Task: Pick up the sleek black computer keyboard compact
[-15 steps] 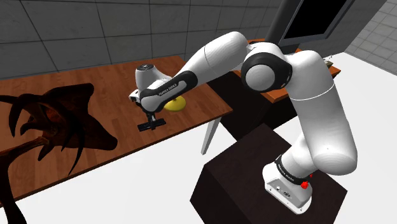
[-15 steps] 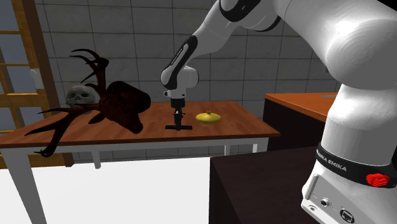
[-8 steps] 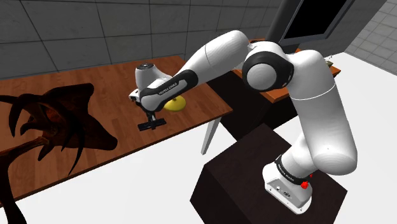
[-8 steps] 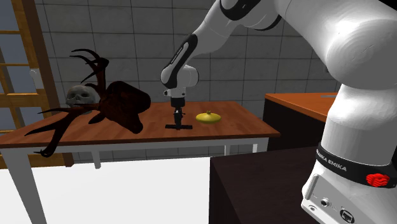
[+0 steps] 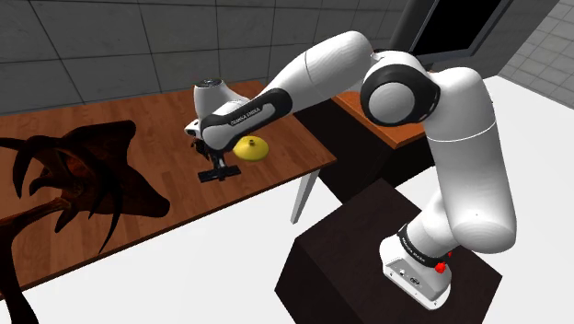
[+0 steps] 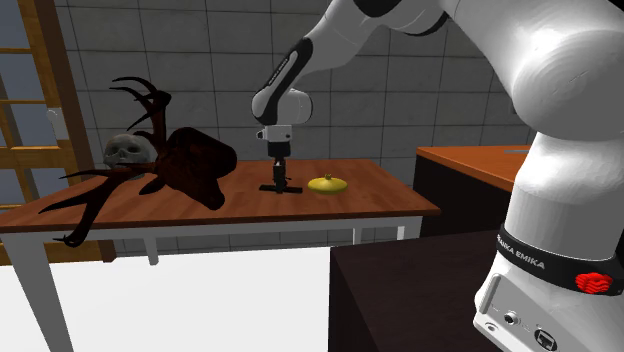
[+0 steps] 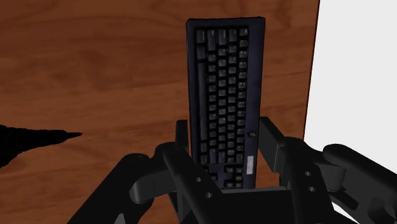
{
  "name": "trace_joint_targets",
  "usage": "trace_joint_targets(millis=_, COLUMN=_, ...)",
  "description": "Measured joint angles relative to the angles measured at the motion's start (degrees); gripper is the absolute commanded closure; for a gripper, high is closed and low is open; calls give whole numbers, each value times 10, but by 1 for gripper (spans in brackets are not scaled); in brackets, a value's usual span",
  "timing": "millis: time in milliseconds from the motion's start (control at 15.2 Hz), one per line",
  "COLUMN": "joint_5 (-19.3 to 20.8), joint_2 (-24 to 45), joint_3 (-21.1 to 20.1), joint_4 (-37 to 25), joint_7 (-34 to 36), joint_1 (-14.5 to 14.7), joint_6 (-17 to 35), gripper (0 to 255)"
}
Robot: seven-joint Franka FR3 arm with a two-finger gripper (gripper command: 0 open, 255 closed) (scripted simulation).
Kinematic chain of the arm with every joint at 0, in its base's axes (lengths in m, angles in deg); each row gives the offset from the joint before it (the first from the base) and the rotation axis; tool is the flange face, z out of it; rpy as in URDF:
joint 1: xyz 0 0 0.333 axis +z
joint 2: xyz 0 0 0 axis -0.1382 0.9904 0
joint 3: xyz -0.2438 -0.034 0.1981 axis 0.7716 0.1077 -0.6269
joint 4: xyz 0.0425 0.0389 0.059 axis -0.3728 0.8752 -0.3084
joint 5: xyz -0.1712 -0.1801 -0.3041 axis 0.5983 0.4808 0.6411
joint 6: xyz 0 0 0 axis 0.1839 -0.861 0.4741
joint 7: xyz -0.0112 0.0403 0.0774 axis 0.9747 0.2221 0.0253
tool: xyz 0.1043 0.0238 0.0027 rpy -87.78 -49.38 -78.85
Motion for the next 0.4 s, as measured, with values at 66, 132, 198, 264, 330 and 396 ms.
trace_joint_targets(millis=66, joint_5=-1, joint_2=-7, joint_3=0, joint_4=2, joint_7=-1, joint_1=-1, joint_6=-5, gripper=255)
trace_joint_targets(millis=132, joint_5=-1, joint_2=-10, joint_3=-1, joint_4=-1, joint_7=-1, joint_1=-1, joint_6=-11, gripper=255)
trace_joint_targets(millis=198, joint_5=-1, joint_2=-16, joint_3=-1, joint_4=0, joint_7=-1, joint_1=-1, joint_6=-16, gripper=255)
trace_joint_targets(millis=264, joint_5=-2, joint_2=-21, joint_3=-2, joint_4=0, joint_7=0, joint_1=-1, joint_6=-21, gripper=255)
trace_joint_targets(millis=330, joint_5=-2, joint_2=-27, joint_3=-2, joint_4=2, joint_7=1, joint_1=-1, joint_6=-25, gripper=255)
trace_joint_targets(millis=396, joint_5=-2, joint_2=-29, joint_3=-2, joint_4=1, joint_7=0, joint_1=-1, joint_6=-28, gripper=255)
